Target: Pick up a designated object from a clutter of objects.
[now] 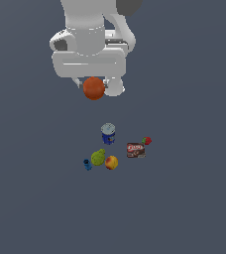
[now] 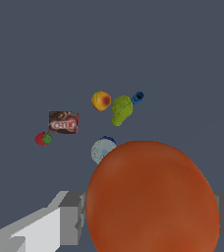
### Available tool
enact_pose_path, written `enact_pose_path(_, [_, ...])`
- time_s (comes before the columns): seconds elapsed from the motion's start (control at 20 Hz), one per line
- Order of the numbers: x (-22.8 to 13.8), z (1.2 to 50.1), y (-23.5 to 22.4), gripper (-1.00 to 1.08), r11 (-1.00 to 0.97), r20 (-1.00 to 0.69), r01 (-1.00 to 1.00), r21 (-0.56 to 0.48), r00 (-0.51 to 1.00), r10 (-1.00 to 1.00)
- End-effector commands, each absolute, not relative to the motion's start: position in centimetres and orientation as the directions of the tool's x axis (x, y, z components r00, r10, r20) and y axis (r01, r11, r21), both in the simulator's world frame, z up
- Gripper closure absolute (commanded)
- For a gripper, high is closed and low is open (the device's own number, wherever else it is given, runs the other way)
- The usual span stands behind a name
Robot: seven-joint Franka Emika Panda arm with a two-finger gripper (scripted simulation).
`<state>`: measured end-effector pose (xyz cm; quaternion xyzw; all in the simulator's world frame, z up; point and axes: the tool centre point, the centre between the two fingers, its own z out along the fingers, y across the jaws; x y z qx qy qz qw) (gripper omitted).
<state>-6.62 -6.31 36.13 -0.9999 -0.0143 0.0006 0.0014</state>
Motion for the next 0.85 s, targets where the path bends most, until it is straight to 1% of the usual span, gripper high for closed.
enact_pose_path(0.0, [-7.9, 38.2, -7.2, 1.08, -1.0, 0.0, 0.029, -0.003, 1.0, 0.029])
enact_pose_path(0.4, [-10.6, 42.9, -9.1, 1.08, -1.0, 0.0, 0.029, -0.002, 1.0, 0.029])
enact_pose_path(0.8, [-11.5, 44.4, -9.8, 1.08, -1.0, 0.0, 0.029, -0.001, 1.0, 0.029])
